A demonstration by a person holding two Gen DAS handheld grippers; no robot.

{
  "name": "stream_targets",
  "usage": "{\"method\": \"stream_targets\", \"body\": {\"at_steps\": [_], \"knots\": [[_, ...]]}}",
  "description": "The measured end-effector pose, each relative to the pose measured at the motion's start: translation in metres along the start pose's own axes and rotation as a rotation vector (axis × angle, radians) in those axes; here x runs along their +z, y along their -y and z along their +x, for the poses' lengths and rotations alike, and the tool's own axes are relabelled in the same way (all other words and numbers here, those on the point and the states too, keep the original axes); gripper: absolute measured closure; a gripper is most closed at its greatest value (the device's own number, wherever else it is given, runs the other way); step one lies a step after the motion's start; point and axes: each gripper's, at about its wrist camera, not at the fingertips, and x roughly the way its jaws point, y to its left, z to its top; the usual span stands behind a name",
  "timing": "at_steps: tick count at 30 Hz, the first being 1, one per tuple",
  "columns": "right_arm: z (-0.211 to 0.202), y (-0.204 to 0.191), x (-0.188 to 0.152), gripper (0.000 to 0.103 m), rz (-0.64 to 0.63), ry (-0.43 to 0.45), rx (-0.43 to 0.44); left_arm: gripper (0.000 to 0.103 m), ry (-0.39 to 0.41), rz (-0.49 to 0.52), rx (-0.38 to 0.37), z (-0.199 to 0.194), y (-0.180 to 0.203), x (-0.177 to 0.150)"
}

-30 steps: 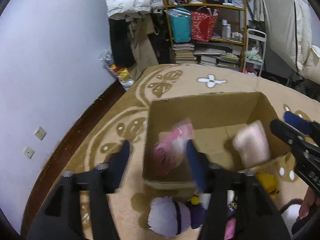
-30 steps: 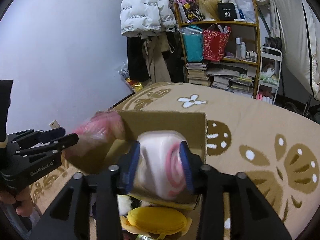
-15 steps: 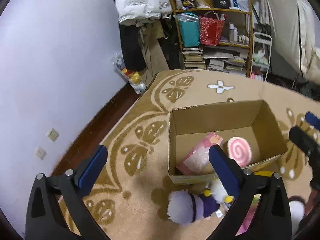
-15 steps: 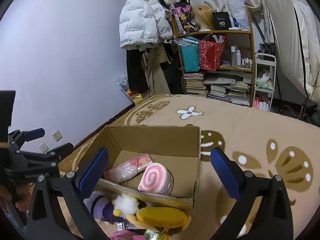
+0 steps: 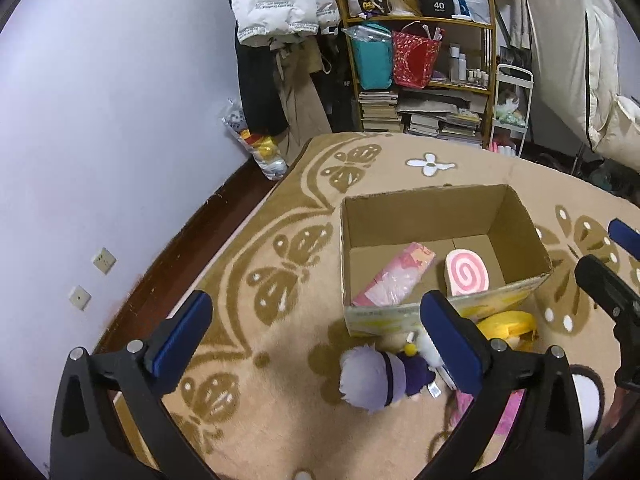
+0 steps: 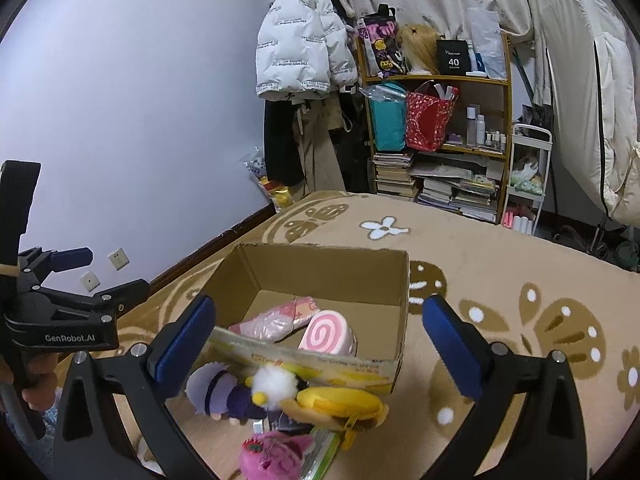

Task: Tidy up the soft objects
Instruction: 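Lower left tool onto white-haired doll while right tool lowers onto yellow pouch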

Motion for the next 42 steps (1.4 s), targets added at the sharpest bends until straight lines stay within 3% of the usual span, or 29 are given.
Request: {"method": "stream_targets", "body": {"at_steps": [3, 12, 27, 42], "knots": [[-0.004, -0.003, -0.007, 0.000, -0.001, -0.011, -0.008, 0.000, 0.011, -0.010, 0.002, -0.001, -0.002, -0.008], [0.006, -0.006, -0.028, 0.000, 0.000, -0.065, -0.025, 0.000, -0.053, -0.019, -0.037, 0.021, -0.002, -0.027], [0.044, 0.020, -0.063, 0.000, 0.089, -0.188, -0.007, 0.000, -0.201, -0.008, -0.062, 0.067, 0.011, -0.053], [0.078, 0.032, -0.075, 0.000, 0.162, -0.272, 0.046, 0.000, -0.350, -0.043, -0.093, 0.116, 0.028, -0.069]]}}
